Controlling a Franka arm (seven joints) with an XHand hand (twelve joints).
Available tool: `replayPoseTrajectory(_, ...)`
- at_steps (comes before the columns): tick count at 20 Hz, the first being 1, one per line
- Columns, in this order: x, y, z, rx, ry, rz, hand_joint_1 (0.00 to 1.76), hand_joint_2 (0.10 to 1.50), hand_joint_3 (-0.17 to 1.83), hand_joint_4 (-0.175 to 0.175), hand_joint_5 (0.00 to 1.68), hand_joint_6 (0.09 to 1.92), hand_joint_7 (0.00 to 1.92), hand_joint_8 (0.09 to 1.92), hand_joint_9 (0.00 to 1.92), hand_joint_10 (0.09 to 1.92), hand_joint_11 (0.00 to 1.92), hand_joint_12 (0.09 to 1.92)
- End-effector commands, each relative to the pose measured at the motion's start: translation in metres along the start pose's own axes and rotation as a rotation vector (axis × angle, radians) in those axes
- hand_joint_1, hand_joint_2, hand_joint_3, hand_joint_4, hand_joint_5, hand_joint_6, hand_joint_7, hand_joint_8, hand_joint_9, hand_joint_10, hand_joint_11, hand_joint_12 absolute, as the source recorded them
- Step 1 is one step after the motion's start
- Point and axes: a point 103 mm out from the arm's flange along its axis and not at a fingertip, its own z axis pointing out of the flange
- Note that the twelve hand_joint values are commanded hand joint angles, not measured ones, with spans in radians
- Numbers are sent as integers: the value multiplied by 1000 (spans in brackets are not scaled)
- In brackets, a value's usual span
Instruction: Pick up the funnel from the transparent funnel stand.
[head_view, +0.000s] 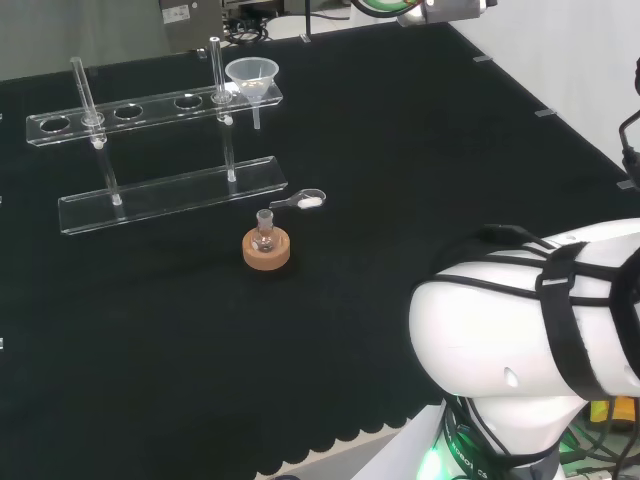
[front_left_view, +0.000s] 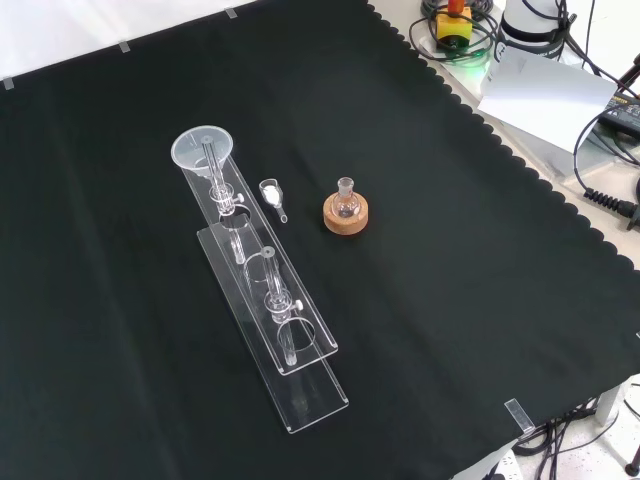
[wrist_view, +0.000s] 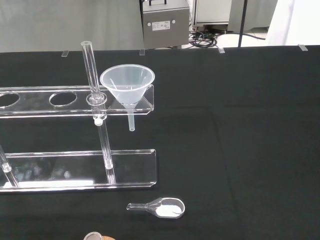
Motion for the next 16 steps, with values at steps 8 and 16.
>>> replayPoseTrajectory(8, -3, 6, 1, -14, 16, 21, 0, 1217, 388, -5, 226, 87, 8, 492, 198, 618, 47, 1385)
replayPoseTrajectory(16, -16, 28, 14, 15, 10, 26, 0, 1220, 379, -6, 233, 87, 11, 493, 198, 621, 48, 1385)
